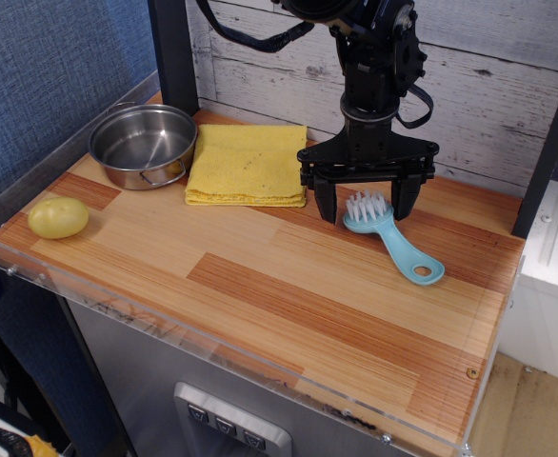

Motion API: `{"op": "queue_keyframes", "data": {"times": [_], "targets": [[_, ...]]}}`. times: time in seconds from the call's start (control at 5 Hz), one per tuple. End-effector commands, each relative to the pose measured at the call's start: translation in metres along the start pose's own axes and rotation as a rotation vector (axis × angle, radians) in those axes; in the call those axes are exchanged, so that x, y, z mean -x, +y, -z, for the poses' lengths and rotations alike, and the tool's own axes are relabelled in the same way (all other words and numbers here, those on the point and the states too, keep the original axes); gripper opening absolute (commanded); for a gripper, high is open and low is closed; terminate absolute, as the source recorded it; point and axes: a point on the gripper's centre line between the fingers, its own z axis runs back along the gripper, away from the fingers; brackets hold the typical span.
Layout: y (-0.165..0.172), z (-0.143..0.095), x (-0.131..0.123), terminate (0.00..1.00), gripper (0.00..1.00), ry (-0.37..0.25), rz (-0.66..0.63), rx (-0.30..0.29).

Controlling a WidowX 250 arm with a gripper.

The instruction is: Move blue brush towards upper right corner of table.

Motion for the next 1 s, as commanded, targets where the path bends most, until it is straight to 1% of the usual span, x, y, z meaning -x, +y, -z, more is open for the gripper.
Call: {"op": "queue_keyframes", "data": {"times": [0.0,0.2,0.4,0.6,0.8], "targets": [[-0.001,-0.039,-0.016,0.0,1.0,-0.07,0.026,0.063],[-0.004,-0.057,-0.014,0.0,1.0,-0.081,0.022,0.084],[-0.001,-0.086,-0.012,0.0,1.0,-0.106,0.011,0.12],[0.003,-0.12,-0.008,0.0,1.0,-0.151,0.02,0.156],[0.015,-0.154,0.0,0.0,1.0,-0.172,0.003,0.202]]}}
